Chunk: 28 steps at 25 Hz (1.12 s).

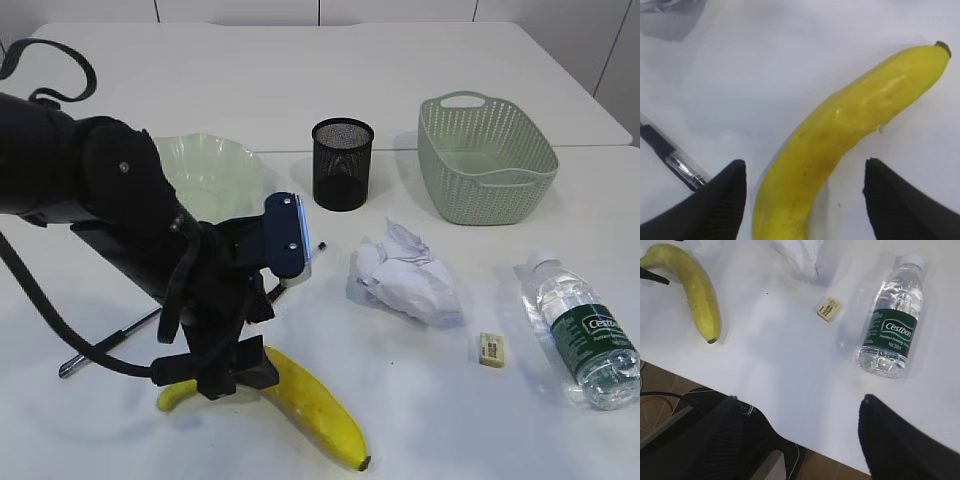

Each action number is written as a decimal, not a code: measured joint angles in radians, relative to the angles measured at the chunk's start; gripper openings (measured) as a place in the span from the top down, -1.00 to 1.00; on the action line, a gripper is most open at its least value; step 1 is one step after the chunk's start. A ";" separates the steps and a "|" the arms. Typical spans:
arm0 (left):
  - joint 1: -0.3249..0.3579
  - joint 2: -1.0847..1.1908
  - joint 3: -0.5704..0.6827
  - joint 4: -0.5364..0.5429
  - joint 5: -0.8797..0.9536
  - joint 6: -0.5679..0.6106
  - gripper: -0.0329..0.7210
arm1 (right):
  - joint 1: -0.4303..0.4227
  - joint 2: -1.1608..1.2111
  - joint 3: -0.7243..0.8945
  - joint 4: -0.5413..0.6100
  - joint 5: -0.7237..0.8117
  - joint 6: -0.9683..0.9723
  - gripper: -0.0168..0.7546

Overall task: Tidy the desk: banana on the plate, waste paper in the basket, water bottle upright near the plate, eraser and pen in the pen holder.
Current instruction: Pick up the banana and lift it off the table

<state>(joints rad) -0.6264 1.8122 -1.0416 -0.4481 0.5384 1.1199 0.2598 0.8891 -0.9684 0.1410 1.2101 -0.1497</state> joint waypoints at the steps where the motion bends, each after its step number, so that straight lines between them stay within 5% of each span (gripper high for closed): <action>1: 0.000 0.005 0.000 -0.002 0.000 0.002 -0.49 | 0.000 0.000 0.000 0.000 0.000 0.000 -0.43; 28: 0.000 0.134 -0.074 -0.011 -0.026 0.014 -0.46 | 0.000 0.000 0.000 0.000 0.004 0.000 -0.43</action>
<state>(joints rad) -0.6264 1.9464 -1.1155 -0.4592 0.5125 1.1340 0.2598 0.8891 -0.9684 0.1410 1.2139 -0.1497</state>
